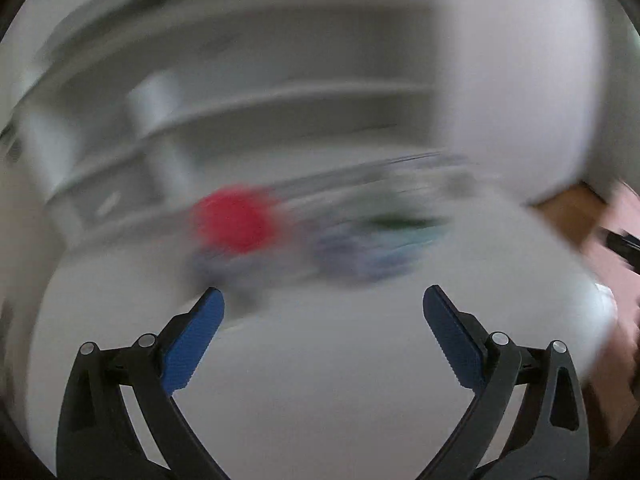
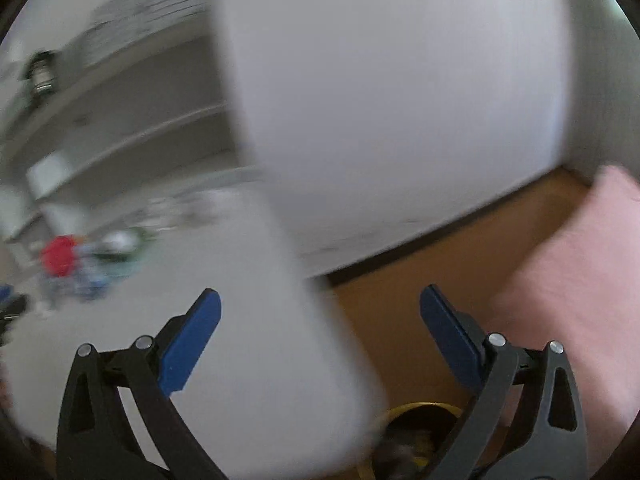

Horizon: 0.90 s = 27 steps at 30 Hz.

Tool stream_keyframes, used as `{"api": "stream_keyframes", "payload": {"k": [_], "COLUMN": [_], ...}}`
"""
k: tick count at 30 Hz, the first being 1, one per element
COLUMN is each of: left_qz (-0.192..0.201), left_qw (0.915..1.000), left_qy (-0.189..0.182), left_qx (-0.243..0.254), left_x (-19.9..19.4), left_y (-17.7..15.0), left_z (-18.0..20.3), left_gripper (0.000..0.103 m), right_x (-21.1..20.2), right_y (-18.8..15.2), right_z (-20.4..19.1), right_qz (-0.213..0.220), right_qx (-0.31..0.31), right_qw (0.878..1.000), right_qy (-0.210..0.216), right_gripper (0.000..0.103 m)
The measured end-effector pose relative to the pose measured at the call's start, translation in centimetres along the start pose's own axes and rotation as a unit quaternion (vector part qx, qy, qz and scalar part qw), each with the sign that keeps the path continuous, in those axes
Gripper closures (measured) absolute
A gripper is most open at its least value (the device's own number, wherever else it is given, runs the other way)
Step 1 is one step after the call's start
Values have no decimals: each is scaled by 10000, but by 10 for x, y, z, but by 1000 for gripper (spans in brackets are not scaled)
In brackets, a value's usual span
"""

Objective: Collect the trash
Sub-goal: 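Grasp the white tape roll with left gripper while right grasps blue cloth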

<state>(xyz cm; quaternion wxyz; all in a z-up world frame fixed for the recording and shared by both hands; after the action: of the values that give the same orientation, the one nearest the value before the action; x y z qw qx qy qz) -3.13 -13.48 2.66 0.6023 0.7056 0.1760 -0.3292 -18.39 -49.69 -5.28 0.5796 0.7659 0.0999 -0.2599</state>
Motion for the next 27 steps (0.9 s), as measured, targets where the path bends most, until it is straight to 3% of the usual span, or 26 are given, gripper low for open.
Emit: {"api": "stream_keyframes", "payload": {"k": [2, 4, 6, 8, 11, 16, 18, 22, 24, 25, 27], "left_qz": [-390, -527, -596, -681, -796, -826, -906, -997, -994, -981, -901], "left_qw": [9970, 9948, 9947, 9954, 9959, 9962, 9955, 9932, 9940, 9946, 9957], "left_qy": [284, 330, 372, 286, 150, 93, 83, -338, -236, -175, -154], "left_qx": [-609, -802, -750, -602, -406, -255, -248, -501, -400, -296, -135], "left_x": [19, 23, 30, 39, 49, 70, 76, 84, 83, 83, 79], "left_y": [-8, -17, -20, -20, -23, -8, -8, -10, -12, -13, -16], "left_z": [-57, -87, -98, -100, -99, -96, -100, -109, -110, -109, -111], "left_gripper": [6, 6, 6, 6, 6, 7, 20, 24, 37, 39, 49], "right_x": [10, 18, 27, 35, 56, 88, 100, 126, 135, 136, 135], "right_y": [3, 6, 4, -2, -8, -8, -10, -12, -14, -15, -18], "right_z": [-50, -91, -134, -166, -217, -268, -281, -295, -299, -300, -303], "right_qz": [-126, -213, -352, -554, -829, -1143, -1281, -1490, -1592, -1610, -1618], "right_qx": [-179, -494, -892, -1223, -1612, -2094, -2287, -2475, -2474, -2467, -2463], "right_qw": [9967, 9924, 9850, 9776, 9646, 9500, 9446, 9398, 9380, 9369, 9347], "right_qy": [787, 1106, 1434, 1619, 1917, 2017, 1975, 1824, 1834, 1883, 1987], "right_gripper": [7, 7, 12, 25, 26, 35, 36, 52, 52, 54, 62]}}
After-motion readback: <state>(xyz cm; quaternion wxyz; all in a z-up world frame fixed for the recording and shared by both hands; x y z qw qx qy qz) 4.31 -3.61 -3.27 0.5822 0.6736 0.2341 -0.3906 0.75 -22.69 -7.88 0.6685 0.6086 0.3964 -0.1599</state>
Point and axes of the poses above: each gripper's, at about its wrist camera, not at the fingertips, and x roughly the way its jaws point, z to its right, y to its top, the point moved 6 cm from there along x, roughly the way its jaws point, and after that the axes turned 1 degree about -z, right-handed, at the moved point
